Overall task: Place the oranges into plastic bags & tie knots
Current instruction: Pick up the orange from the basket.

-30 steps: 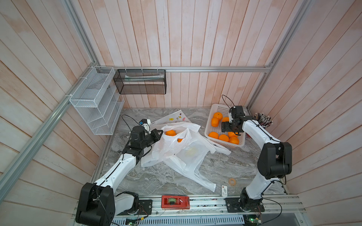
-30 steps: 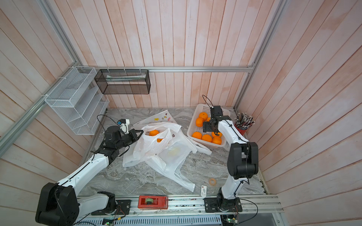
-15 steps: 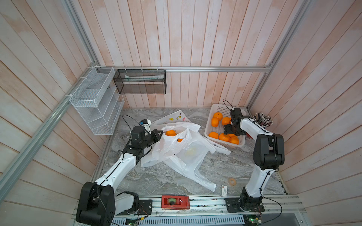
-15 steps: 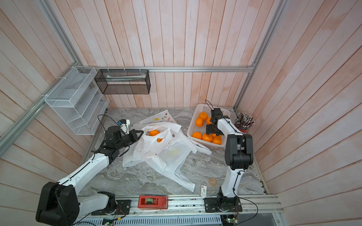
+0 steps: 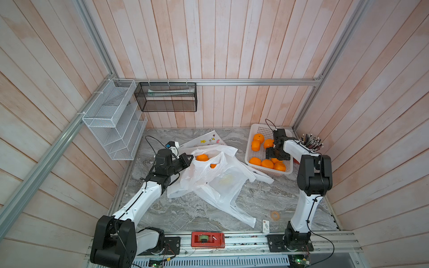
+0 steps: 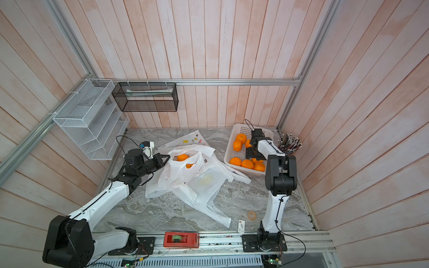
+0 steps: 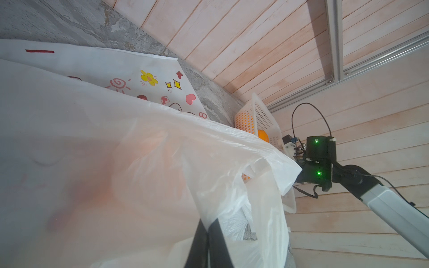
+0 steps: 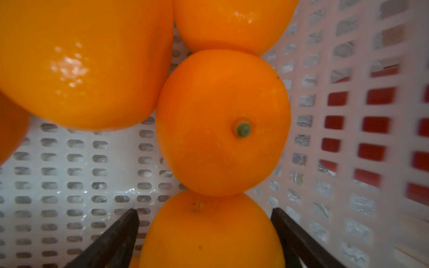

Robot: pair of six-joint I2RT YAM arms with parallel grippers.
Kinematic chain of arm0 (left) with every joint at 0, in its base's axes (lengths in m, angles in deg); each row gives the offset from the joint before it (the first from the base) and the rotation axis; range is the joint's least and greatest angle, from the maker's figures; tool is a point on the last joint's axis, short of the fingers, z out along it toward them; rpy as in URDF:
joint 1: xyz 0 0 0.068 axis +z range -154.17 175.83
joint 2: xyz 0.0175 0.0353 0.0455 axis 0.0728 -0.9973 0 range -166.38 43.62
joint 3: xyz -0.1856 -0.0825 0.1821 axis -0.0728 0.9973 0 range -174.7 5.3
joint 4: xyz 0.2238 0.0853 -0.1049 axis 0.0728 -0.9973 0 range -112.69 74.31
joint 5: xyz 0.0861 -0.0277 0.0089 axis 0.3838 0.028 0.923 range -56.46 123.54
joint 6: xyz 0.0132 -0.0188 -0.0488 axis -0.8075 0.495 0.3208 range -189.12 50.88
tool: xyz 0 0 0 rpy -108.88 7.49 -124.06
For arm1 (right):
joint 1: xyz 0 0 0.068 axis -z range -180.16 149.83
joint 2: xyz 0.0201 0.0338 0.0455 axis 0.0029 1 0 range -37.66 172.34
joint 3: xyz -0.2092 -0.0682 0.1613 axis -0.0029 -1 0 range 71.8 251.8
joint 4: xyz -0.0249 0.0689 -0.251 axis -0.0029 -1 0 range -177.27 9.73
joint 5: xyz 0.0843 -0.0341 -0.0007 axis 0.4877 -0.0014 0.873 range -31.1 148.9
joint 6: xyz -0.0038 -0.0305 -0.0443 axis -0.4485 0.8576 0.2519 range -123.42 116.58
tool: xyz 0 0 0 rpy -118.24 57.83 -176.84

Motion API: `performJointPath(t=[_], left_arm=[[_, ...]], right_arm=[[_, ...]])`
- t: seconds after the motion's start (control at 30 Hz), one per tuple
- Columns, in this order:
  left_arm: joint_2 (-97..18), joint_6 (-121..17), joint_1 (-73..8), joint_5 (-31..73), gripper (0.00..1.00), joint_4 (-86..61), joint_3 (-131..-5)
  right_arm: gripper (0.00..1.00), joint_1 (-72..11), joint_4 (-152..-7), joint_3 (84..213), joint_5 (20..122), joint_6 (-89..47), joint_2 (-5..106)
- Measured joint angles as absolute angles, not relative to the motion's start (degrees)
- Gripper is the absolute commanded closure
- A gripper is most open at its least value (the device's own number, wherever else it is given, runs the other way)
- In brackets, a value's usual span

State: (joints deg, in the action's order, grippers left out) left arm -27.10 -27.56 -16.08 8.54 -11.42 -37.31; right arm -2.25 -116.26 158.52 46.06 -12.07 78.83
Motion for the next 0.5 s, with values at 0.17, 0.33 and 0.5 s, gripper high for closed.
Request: performJointPath(t=[0.17,0.33,0.5], left_arm=[[-27.1,-27.6,-16.08,8.54,1.0,-11.46,-37.44],[-27.1,-27.76,-16.08,8.54,1.0,-11.46,-37.44],[-27.1,-28.02,-16.08,8.52,1.0,-11.46,-37.44]], right_arm=[[0.28,-2.21,-116.17,158.52,46.74,-11.85,79.55],[0.3,-2.21,-115.17,157.69,47.02,-11.96,78.5],[0.3,-2.21,-114.27,154.94,49.01,-11.98,72.31]])
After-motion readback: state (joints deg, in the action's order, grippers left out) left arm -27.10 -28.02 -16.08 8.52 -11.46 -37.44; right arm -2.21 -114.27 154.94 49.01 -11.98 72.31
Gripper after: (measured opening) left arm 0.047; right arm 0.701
